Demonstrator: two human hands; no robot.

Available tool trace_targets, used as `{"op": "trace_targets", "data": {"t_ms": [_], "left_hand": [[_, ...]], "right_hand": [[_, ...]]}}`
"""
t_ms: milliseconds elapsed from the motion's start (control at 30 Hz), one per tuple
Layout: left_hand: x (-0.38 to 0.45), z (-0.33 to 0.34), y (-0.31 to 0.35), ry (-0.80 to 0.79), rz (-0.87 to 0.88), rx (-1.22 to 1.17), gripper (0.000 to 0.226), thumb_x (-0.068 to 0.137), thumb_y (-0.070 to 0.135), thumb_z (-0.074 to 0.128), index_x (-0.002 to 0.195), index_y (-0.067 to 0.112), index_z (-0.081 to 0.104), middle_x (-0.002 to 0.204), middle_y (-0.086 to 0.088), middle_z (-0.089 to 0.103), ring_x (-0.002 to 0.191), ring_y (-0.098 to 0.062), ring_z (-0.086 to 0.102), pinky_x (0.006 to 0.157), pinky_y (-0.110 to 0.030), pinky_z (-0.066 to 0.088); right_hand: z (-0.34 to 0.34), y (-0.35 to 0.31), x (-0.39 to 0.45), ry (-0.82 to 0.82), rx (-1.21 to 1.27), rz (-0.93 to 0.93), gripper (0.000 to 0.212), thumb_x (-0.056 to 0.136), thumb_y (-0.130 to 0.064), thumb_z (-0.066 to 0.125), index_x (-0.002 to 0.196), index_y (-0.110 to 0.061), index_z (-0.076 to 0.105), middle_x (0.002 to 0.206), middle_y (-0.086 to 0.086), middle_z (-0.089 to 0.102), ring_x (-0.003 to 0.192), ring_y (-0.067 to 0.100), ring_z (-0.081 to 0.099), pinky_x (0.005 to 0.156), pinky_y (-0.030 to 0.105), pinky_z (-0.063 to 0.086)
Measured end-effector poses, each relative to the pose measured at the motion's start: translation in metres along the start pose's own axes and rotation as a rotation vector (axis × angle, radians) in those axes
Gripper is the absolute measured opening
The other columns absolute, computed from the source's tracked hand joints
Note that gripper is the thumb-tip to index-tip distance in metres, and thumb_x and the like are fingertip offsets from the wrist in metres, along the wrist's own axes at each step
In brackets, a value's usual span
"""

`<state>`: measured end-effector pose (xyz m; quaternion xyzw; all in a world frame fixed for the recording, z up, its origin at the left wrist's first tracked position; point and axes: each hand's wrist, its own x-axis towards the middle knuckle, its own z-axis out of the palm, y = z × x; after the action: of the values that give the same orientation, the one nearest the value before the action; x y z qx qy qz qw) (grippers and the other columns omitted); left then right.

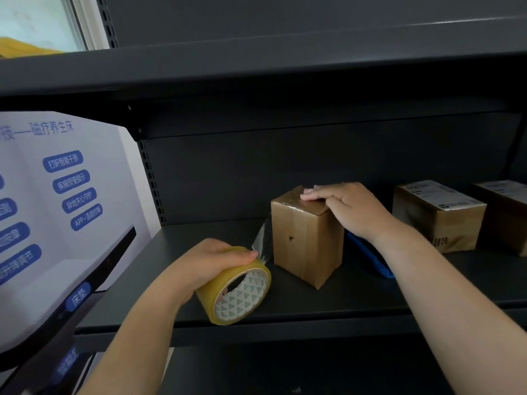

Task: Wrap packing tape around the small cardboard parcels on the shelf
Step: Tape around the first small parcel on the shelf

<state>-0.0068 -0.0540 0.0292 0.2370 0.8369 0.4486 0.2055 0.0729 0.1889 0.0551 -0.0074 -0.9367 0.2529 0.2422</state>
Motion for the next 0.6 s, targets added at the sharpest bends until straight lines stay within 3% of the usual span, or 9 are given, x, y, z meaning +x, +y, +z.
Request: {"op": "trace_targets", "data": {"t_ms": [67,167,267,367,467,533,600], "left_hand": [[-0.002,0.000,-0.002,0.007,0.017,-0.031,0.034,0.074,0.047,0.065,0.078,0.013,0.068,0.060,0.003,0.069,0.060,-0.012,0.065,0.055,-0.023,0.047],[-0.003,0.000,-0.004,0.025,0.029,-0.088,0.032,0.074,0.046,0.065,0.075,0.013,0.065,0.050,0.006,0.065,0.052,-0.010,0.061,0.054,-0.024,0.046],[-0.007,-0.004,-0.002,-0.014,0.037,-0.223,0.035,0.068,0.045,0.067,0.075,0.011,0.062,0.039,0.005,0.055,0.037,-0.008,0.052,0.044,-0.022,0.044],[-0.006,-0.009,-0.017,-0.200,0.195,-0.591,0.035,0.062,0.038,0.081,0.063,0.011,0.060,0.038,0.001,0.049,0.031,-0.011,0.046,0.038,-0.021,0.042],[0.000,-0.012,-0.033,-0.508,0.468,-0.909,0.016,0.078,0.023,0.069,0.076,0.008,0.065,0.055,-0.005,0.062,0.047,-0.015,0.058,0.057,-0.029,0.052],[0.000,-0.012,-0.037,-0.592,0.515,-0.926,0.014,0.085,0.019,0.062,0.087,0.005,0.065,0.064,-0.008,0.065,0.055,-0.018,0.063,0.067,-0.034,0.054],[-0.004,-0.015,-0.037,-0.490,0.452,-0.821,0.023,0.072,0.028,0.077,0.077,0.008,0.067,0.053,-0.007,0.062,0.043,-0.018,0.060,0.054,-0.028,0.053]], "right_hand": [[-0.001,0.000,-0.003,-0.025,-0.058,-0.010,0.030,0.093,-0.035,0.047,0.120,-0.033,0.060,0.133,-0.013,0.053,0.128,0.007,0.043,0.107,0.033,0.033],[-0.002,-0.002,-0.006,-0.104,-0.227,-0.018,0.069,0.070,-0.069,0.051,0.130,-0.035,0.048,0.136,-0.015,0.045,0.123,0.008,0.042,0.095,0.032,0.040],[0.005,0.001,-0.004,-0.052,-0.297,-0.051,0.064,0.081,-0.062,0.049,0.138,-0.035,0.040,0.135,-0.016,0.042,0.123,0.007,0.037,0.089,0.028,0.038],[0.019,0.004,-0.001,0.096,-0.242,-0.042,0.053,0.087,-0.056,0.041,0.133,-0.032,0.050,0.127,-0.013,0.051,0.119,0.009,0.041,0.088,0.033,0.043],[0.032,0.005,0.002,0.263,-0.141,0.006,0.044,0.087,-0.050,0.047,0.125,-0.031,0.058,0.118,-0.015,0.055,0.114,0.008,0.045,0.083,0.031,0.045],[0.035,0.005,0.003,0.309,-0.121,0.032,0.041,0.086,-0.048,0.052,0.123,-0.031,0.059,0.118,-0.015,0.055,0.115,0.008,0.046,0.084,0.030,0.045],[0.033,0.006,0.001,0.248,-0.161,0.015,0.047,0.084,-0.053,0.053,0.126,-0.032,0.057,0.125,-0.016,0.053,0.120,0.008,0.042,0.086,0.030,0.043]]}}
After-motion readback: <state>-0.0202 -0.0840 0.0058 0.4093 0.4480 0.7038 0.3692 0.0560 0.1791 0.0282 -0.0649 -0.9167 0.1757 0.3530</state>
